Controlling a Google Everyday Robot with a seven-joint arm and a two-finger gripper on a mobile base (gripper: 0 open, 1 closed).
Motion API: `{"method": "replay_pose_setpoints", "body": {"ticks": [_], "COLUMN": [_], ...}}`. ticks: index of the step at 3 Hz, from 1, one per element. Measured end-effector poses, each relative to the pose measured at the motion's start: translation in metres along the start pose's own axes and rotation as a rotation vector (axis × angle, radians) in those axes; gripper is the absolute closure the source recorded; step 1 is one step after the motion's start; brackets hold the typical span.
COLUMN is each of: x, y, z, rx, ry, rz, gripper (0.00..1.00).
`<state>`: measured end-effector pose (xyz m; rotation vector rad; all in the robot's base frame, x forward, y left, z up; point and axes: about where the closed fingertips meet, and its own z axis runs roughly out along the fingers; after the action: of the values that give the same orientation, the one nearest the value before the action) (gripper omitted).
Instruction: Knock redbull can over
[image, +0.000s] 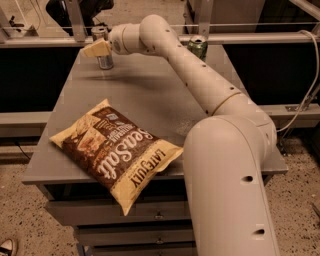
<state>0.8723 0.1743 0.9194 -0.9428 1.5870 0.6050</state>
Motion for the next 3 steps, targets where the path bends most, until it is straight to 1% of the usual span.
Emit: {"method": "replay_pose_setpoints", "body": {"ticks": [1,2,3], "x": [-0.003,-0.009,-0.021], "y": [0.004,0.007,0.011], "z": [0.001,-0.009,-0.037], "rx": [-0.026,-0.05,-0.072], "ry": [-0.011,-0.026,-0.053], "rz": [0.022,0.034,0.02], "gripper": [0.38,0.62,0.85]}}
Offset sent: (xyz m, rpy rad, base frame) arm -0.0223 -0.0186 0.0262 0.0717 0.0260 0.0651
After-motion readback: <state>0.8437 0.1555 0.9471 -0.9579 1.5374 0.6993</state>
